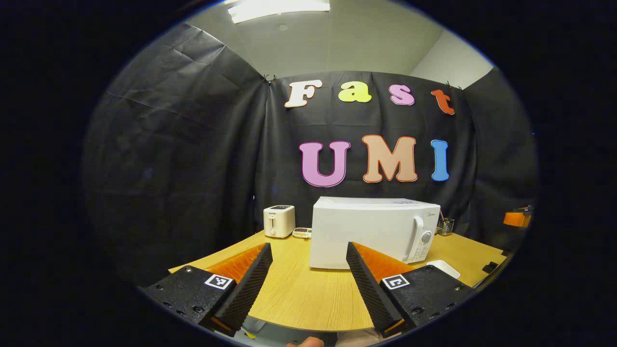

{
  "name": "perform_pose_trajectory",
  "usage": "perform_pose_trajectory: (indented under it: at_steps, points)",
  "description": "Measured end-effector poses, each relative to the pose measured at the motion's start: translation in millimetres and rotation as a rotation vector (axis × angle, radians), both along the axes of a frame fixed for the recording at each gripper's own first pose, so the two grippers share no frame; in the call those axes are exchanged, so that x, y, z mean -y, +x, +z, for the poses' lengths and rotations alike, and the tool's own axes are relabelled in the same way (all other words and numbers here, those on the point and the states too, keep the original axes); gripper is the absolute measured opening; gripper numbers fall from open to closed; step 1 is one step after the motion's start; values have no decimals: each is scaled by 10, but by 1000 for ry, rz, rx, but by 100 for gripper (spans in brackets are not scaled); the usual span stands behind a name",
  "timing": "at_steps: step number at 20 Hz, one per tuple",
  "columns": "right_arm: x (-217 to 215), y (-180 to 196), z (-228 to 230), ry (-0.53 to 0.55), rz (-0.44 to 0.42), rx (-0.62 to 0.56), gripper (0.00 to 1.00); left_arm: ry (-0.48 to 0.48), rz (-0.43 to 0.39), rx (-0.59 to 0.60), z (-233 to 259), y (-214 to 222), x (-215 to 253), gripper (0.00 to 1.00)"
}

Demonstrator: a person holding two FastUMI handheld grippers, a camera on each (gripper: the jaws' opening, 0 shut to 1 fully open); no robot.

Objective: Open the microwave oven with the left hand, put the food in, and close the microwave oven.

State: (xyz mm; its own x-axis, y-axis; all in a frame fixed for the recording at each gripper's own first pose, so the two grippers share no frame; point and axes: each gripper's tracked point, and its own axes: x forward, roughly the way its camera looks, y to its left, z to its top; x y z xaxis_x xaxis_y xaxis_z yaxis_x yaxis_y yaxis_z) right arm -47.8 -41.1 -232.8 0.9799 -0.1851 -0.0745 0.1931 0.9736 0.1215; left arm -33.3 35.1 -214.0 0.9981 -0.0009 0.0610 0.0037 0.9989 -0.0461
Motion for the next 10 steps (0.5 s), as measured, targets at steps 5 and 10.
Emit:
perform_pose_trajectory:
  at_steps: [5,10]
  points:
    - [-68,-32,46,1,10,7,92,23,-20,11,50,-63,27,96]
    - [-223,-63,114,-25,25,22,92,27,45,54,187,-164,-184,96]
